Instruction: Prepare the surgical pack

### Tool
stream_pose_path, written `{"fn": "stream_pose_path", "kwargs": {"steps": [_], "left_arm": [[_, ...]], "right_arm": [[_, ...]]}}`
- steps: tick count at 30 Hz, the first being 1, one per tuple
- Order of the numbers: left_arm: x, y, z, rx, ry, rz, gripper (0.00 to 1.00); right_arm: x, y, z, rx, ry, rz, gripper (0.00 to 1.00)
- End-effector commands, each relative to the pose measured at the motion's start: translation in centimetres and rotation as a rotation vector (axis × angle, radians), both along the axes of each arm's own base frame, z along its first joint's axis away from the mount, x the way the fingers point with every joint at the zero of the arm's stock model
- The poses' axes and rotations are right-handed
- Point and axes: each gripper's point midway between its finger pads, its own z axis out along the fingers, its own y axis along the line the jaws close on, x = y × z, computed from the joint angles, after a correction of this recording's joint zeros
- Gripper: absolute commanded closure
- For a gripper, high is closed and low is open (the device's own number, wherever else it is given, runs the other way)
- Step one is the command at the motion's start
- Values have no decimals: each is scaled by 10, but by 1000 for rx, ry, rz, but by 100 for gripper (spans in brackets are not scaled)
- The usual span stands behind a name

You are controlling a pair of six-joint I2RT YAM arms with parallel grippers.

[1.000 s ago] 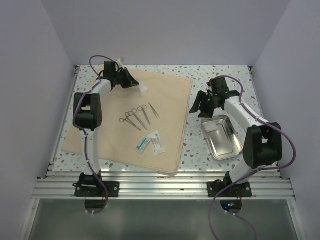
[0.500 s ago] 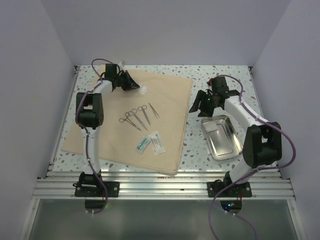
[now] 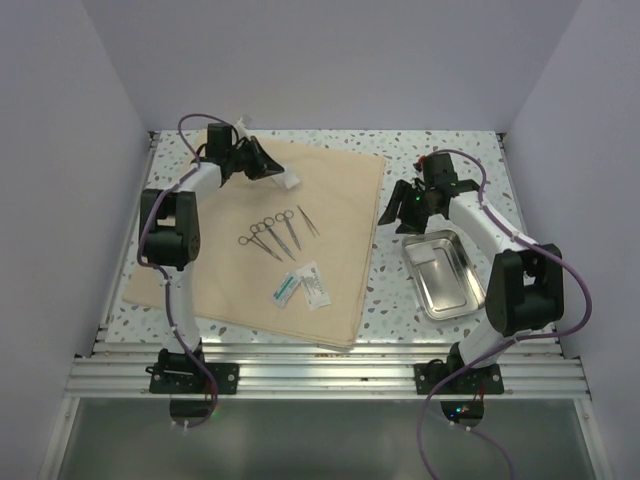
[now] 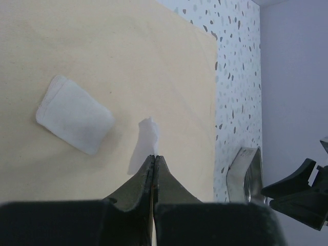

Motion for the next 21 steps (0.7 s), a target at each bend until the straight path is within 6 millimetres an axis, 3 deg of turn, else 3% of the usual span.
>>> {"fn": "stream_pose_path", "kwargs": {"steps": [1, 11, 21], "left_arm": [[0, -6, 22, -33, -57, -18, 100], [18, -7, -12, -20, -18, -22, 100], [30, -3, -21, -17, -12, -12, 100]], "right_arm": [[6, 5, 10, 22, -39, 12, 41], [7, 4, 8, 10, -31, 12, 41], [10, 4, 6, 9, -24, 10, 41]]}}
